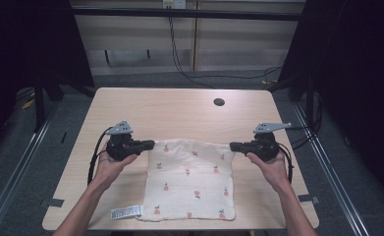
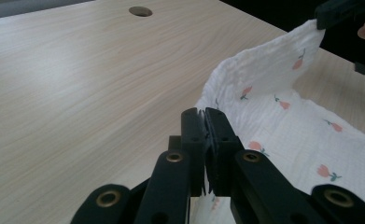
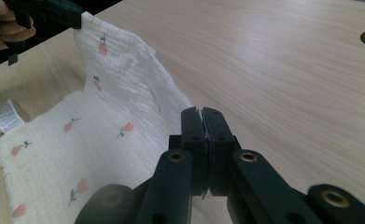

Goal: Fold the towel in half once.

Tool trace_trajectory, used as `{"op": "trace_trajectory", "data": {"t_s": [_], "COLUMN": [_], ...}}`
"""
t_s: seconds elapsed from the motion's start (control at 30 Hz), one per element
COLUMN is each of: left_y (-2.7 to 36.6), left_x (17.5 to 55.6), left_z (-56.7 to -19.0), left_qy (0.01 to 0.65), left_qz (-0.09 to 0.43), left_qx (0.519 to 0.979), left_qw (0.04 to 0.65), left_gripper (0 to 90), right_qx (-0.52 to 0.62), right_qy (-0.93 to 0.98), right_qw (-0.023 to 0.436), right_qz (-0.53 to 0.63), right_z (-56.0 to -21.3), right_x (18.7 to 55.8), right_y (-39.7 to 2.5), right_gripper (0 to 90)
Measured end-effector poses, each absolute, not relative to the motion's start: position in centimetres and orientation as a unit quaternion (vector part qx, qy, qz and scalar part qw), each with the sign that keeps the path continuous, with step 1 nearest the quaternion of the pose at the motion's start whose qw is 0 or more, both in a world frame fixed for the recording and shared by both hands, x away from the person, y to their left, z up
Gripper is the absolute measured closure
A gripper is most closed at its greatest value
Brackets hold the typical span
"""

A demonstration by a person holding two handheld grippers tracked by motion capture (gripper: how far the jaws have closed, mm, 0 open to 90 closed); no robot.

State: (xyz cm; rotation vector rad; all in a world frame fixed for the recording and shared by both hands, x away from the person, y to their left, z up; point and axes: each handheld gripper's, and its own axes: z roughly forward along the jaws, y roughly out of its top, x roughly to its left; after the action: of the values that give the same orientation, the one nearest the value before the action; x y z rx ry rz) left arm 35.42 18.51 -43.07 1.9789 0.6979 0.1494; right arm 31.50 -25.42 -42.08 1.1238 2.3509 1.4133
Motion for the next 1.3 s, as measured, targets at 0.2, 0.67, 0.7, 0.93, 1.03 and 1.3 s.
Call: {"op": "trace_trajectory", "data": {"t_s": [0.2, 0.67, 0.7, 0.93, 1.03, 1.3], "left_y": [19.0, 19.7, 19.8, 19.9, 20.3, 21.0], "left_x": [34.4, 31.7, 31.5, 30.4, 29.9, 28.7], "left_z": [-42.7, -41.9, -41.8, -41.9, -41.6, -42.3], "left_qy": [0.281, 0.261, 0.260, 0.249, 0.243, 0.246], "left_qz": [0.066, 0.063, 0.064, 0.069, 0.066, 0.055], "left_qx": [0.816, 0.809, 0.810, 0.813, 0.818, 0.825], "left_qw": [0.501, 0.523, 0.522, 0.522, 0.518, 0.507], "left_gripper": [87.3, 87.3, 87.3, 87.4, 87.4, 87.4], "right_qx": [0.372, 0.350, 0.349, 0.354, 0.354, 0.350], "right_qy": [0.788, 0.788, 0.788, 0.787, 0.785, 0.789], "right_qw": [0.087, 0.083, 0.085, 0.070, 0.070, 0.068], "right_qz": [0.483, 0.499, 0.500, 0.500, 0.503, 0.500], "right_z": [-41.7, -40.6, -40.5, -41.5, -41.7, -41.6], "right_x": [30.6, 28.0, 27.7, 26.4, 25.7, 24.3], "right_y": [-25.4, -25.4, -25.4, -26.1, -26.3, -26.3], "right_gripper": [88.8, 88.9, 88.9, 89.0, 89.0, 89.0]}}
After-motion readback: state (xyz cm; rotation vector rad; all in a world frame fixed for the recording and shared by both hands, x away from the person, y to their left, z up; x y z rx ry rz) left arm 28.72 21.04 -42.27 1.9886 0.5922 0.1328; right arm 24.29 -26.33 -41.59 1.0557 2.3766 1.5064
